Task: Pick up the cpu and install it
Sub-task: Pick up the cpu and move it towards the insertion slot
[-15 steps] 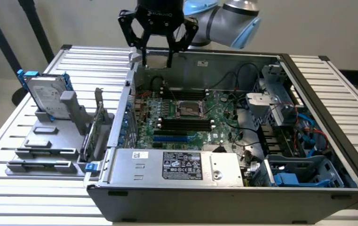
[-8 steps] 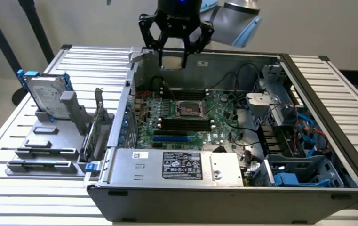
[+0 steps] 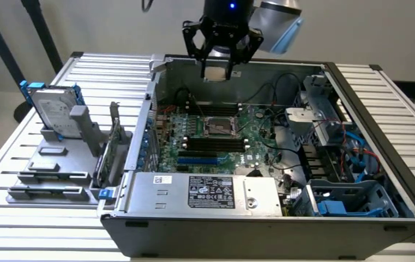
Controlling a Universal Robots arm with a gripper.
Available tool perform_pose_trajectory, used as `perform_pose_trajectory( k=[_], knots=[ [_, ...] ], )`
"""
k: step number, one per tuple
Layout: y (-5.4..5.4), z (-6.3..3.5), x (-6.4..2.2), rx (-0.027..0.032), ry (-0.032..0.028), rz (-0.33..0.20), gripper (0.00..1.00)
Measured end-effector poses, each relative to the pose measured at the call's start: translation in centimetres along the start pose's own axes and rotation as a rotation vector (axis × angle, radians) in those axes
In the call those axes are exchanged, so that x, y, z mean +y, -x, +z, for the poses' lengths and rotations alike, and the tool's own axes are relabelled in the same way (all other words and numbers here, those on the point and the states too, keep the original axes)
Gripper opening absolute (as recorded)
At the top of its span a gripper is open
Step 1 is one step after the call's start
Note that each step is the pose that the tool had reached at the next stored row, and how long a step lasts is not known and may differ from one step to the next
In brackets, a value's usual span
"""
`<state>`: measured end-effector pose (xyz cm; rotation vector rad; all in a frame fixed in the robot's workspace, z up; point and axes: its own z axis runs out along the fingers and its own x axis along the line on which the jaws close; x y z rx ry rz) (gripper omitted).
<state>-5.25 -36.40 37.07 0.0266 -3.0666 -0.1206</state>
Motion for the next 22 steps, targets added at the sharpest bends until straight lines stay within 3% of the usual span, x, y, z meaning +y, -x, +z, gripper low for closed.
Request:
perform_pose_trajectory(
  k=[8,12,22],
  knots=[
    [2.7,1.42,1.99,0.0000,0.0000,0.000,0.55],
    [3.0,2.23,2.92,-0.0001,0.0000,0.000,0.55],
    [2.9,4.07,3.07,0.0000,0.0000,0.000,0.55]
  ],
)
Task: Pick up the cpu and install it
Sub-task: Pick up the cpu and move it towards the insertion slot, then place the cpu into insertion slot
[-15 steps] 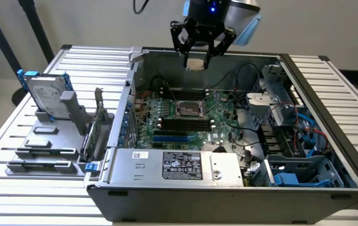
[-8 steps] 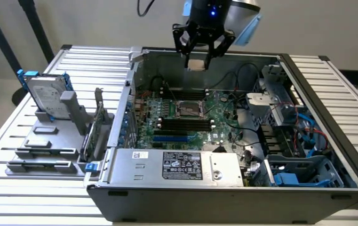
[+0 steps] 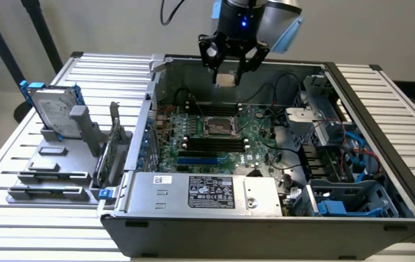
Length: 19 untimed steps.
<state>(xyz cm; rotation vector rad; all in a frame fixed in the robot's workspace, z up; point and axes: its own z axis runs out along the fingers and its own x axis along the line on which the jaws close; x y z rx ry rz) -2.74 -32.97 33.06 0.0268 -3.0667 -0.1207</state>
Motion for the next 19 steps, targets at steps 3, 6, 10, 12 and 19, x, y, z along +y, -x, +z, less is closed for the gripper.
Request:
perform_pose_trajectory(
  k=[3,6,10,12,19],
  knots=[
    [0.03,0.52,-0.27,0.0000,0.0000,0.000,0.55],
    [0.05,0.78,-0.42,0.0034,0.0000,0.000,0.55],
    [0.05,0.78,-0.42,0.0034,0.0001,0.000,0.55],
    [0.05,0.78,-0.42,0.0034,0.0002,0.000,0.55],
    [0.05,0.78,-0.42,0.0058,0.0001,0.001,0.55]
  ],
)
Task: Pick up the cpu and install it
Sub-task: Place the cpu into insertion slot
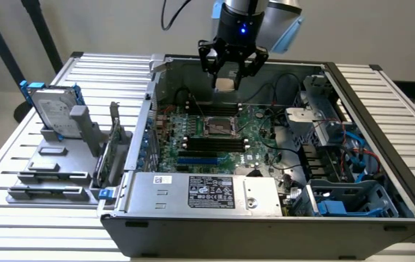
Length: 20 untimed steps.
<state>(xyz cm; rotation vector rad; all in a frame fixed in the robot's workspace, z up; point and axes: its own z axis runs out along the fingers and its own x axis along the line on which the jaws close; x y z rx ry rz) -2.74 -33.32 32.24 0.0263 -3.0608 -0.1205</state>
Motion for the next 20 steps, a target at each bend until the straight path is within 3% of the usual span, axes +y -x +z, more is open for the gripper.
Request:
perform_pose_trajectory(
  k=[3,20],
  knots=[
    [0.00,0.02,-0.01,-0.0007,0.0010,0.009,0.55],
    [0.00,0.06,-0.01,-0.0251,0.0246,0.315,0.55]
  ],
)
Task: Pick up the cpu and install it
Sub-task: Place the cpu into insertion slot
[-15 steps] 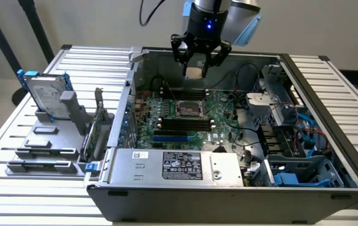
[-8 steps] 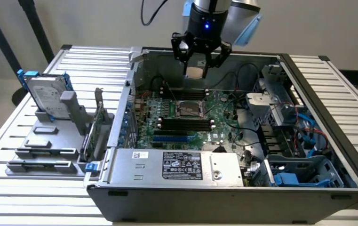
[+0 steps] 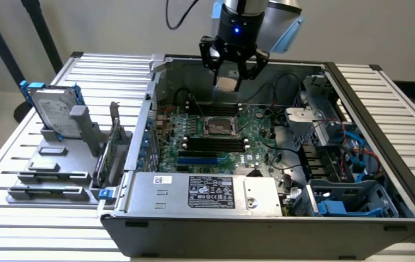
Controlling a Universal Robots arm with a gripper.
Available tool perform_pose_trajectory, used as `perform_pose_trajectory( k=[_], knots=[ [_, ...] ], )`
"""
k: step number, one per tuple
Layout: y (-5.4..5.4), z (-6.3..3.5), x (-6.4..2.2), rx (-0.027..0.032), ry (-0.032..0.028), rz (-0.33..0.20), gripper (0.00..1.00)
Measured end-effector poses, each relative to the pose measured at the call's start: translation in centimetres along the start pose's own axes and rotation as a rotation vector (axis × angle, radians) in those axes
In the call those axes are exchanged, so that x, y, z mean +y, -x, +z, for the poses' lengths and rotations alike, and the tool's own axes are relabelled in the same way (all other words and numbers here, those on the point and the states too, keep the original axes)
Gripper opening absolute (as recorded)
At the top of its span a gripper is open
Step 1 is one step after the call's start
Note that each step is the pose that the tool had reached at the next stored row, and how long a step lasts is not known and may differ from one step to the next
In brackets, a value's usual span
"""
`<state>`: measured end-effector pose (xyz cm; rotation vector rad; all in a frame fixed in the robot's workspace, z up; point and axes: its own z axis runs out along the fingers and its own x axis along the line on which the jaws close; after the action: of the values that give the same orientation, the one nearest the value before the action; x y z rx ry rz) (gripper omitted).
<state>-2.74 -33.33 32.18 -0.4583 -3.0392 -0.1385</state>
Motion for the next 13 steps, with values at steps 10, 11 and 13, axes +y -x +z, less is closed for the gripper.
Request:
perform_pose_trajectory(
  k=[10,11,13],
  knots=[
    [0.01,0.21,-0.02,-0.0142,0.0146,0.180,0.55],
    [0.02,0.23,-0.02,-0.0157,0.0160,0.200,0.55],
    [0.02,0.29,-0.03,-0.0185,0.0189,0.235,0.55]
  ],
)
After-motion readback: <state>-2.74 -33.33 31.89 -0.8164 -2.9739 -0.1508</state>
